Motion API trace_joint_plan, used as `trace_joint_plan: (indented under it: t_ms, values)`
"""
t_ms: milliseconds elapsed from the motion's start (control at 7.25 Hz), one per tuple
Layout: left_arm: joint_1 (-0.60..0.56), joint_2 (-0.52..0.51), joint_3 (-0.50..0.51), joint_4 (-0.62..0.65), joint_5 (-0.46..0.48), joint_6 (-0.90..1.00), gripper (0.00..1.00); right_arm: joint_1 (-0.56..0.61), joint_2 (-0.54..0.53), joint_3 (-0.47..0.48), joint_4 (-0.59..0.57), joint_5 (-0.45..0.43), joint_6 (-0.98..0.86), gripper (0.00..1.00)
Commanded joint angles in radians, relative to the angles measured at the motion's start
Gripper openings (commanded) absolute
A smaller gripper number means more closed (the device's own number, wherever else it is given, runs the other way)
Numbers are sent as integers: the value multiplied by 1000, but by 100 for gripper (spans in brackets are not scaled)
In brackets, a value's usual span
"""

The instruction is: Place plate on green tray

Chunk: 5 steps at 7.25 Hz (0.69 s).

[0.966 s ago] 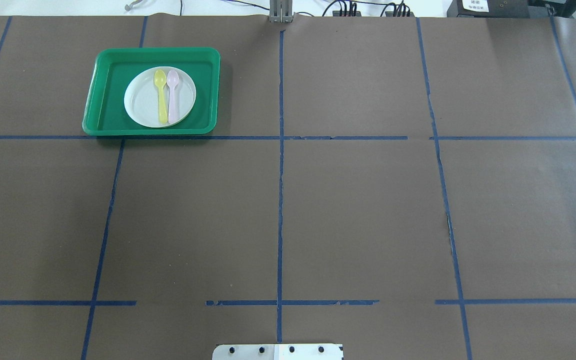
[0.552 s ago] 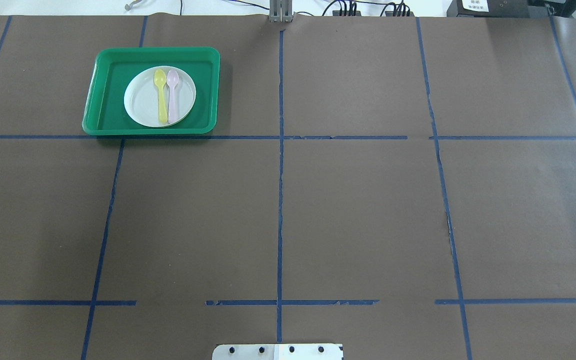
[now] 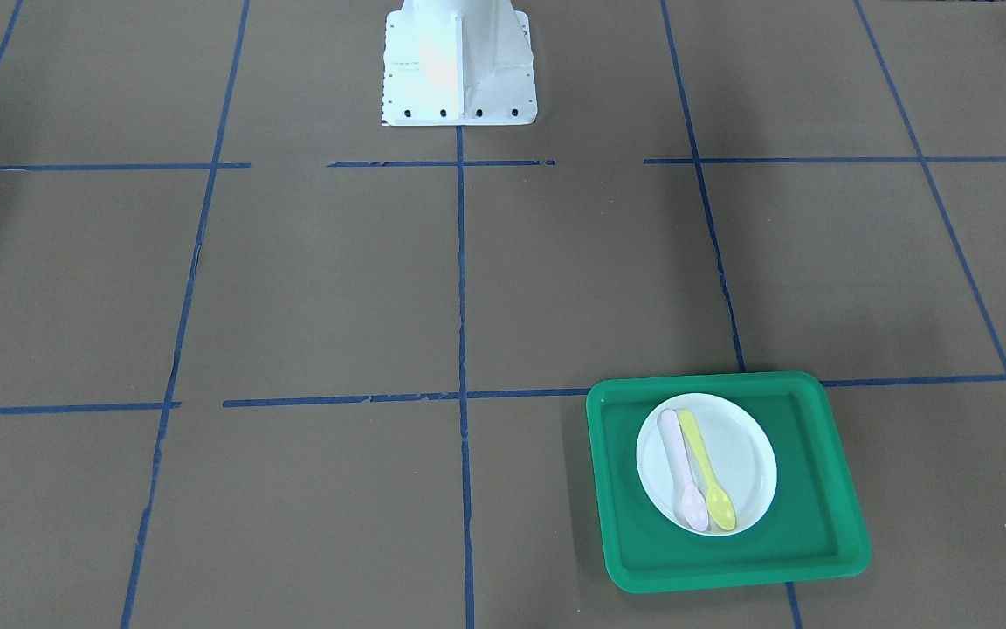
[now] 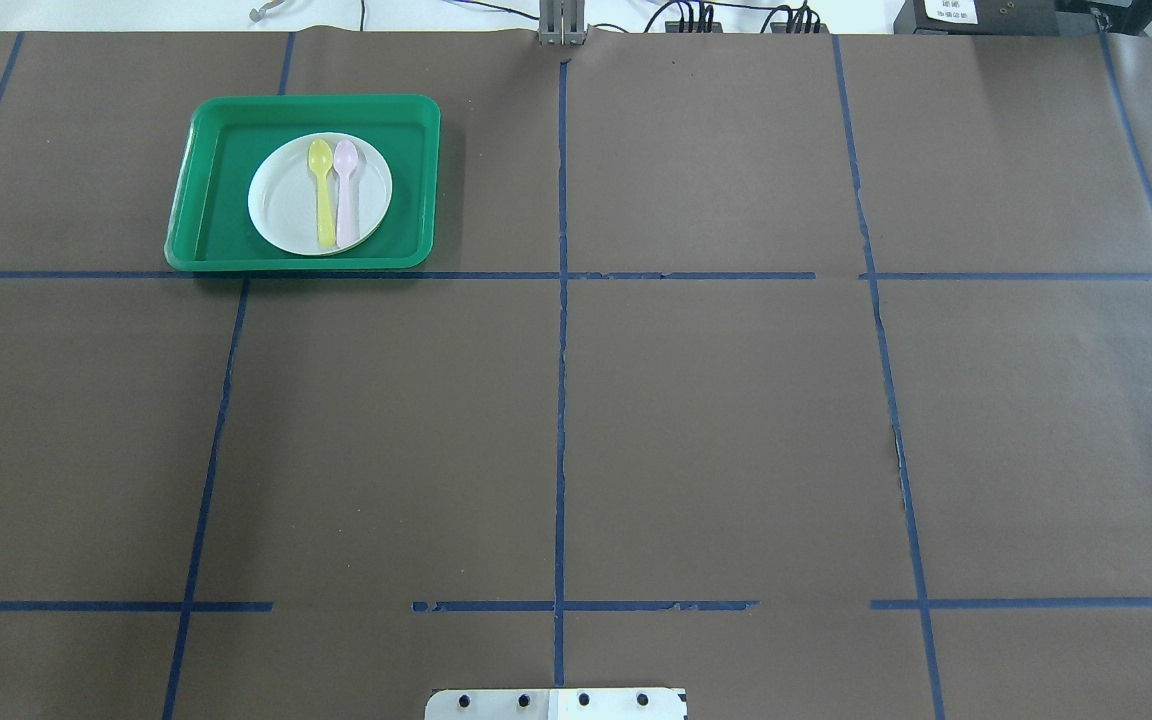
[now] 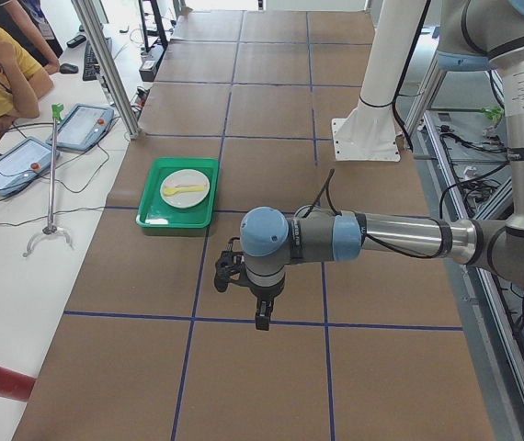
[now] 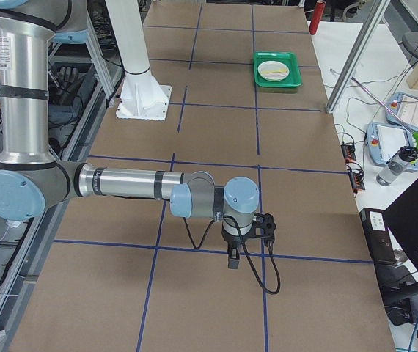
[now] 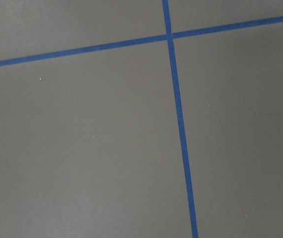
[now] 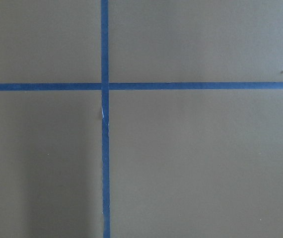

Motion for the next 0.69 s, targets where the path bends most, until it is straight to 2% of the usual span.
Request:
trace_joint_plan:
  t_ms: [0,552]
  values:
    - [-1,25,-1,-1,-31,-1,100,0,0,0,0,1,0,100]
    - [-8,-11,3,-29,-22,7,100,0,0,0,0,0,0,100]
